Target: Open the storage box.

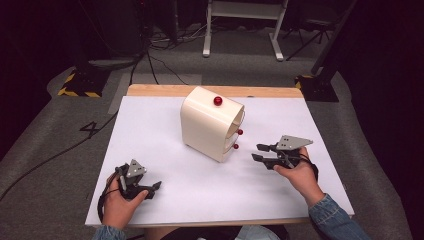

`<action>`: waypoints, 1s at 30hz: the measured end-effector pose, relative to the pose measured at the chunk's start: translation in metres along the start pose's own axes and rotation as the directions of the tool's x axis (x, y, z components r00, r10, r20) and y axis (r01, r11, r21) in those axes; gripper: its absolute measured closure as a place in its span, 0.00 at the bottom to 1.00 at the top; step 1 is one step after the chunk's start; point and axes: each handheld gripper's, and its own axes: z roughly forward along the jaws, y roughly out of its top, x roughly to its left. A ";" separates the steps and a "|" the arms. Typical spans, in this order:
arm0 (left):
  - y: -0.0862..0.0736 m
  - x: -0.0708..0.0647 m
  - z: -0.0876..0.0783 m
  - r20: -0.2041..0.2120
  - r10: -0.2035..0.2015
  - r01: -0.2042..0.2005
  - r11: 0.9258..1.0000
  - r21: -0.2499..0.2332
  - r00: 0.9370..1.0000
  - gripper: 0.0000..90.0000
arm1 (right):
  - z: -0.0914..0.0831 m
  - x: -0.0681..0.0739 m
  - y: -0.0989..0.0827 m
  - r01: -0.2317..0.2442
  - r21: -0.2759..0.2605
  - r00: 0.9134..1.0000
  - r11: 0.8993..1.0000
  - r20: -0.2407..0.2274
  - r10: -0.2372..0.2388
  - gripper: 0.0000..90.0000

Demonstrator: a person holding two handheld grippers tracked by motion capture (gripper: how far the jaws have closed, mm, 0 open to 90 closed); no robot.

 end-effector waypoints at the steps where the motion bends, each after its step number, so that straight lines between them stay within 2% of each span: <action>1: 0.000 0.000 0.000 0.000 0.000 0.000 1.000 0.000 1.000 0.18 | 0.000 0.000 0.000 0.000 0.000 1.000 1.000 0.000 0.000 0.62; 3: 0.000 0.000 0.000 -0.001 0.000 0.000 1.000 0.000 1.000 0.18 | 0.007 0.000 0.003 -0.006 -0.032 1.000 0.999 -0.010 0.006 0.62; 5: 0.000 0.000 0.000 -0.006 0.003 -0.003 1.000 -0.002 1.000 0.18 | 0.012 -0.001 0.006 -0.009 -0.035 1.000 0.999 -0.028 0.008 0.63; 7: 0.000 -0.001 0.000 -0.007 0.000 0.000 1.000 -0.005 1.000 0.19 | 0.015 0.000 0.006 -0.007 -0.046 1.000 0.999 -0.023 0.006 0.63; 8: 0.000 -0.001 0.000 -0.008 0.001 -0.001 1.000 -0.005 1.000 0.19 | 0.020 0.000 0.007 -0.047 -0.048 0.997 0.998 -0.059 0.044 0.68; 9: 0.000 -0.001 0.000 -0.008 0.001 -0.001 1.000 -0.005 1.000 0.19 | 0.020 0.000 0.007 -0.047 -0.048 0.997 0.998 -0.059 0.044 0.68; 10: 0.000 -0.001 0.000 -0.007 0.001 -0.001 1.000 -0.005 1.000 0.19 | 0.023 0.001 0.007 -0.062 -0.053 0.995 0.997 -0.080 0.058 0.68; 11: 0.000 0.000 0.000 -0.008 0.003 -0.003 1.000 -0.002 1.000 0.19 | 0.029 0.003 0.008 -0.055 -0.078 0.995 0.995 -0.088 0.048 0.67; 13: 0.000 0.000 0.000 -0.008 0.003 -0.003 1.000 -0.002 1.000 0.19 | 0.032 0.004 0.008 -0.058 -0.083 0.995 0.995 -0.085 0.051 0.68; 15: 0.000 -0.001 0.000 -0.007 0.002 -0.002 1.000 -0.003 1.000 0.19 | 0.039 0.004 0.009 -0.049 -0.093 0.996 0.994 -0.077 0.041 0.69; 20: 0.000 0.000 0.000 -0.007 0.001 -0.001 1.000 -0.003 1.000 0.19 | 0.058 0.001 0.002 -0.061 -0.104 0.997 0.993 -0.056 0.055 0.75; 24: 0.000 0.000 0.000 -0.007 0.002 -0.002 1.000 -0.002 1.000 0.18 | 0.062 -0.002 -0.002 -0.073 -0.106 0.996 0.992 -0.066 0.066 0.80; 25: 0.000 0.000 0.000 -0.008 0.003 -0.003 1.000 -0.003 1.000 0.19 | 0.063 -0.005 -0.006 -0.096 -0.116 0.993 0.989 -0.081 0.087 0.82; 30: 0.000 -0.001 0.000 -0.007 0.002 -0.002 1.000 -0.003 1.000 0.19 | 0.063 -0.005 -0.007 -0.092 -0.126 0.993 0.988 -0.082 0.082 0.82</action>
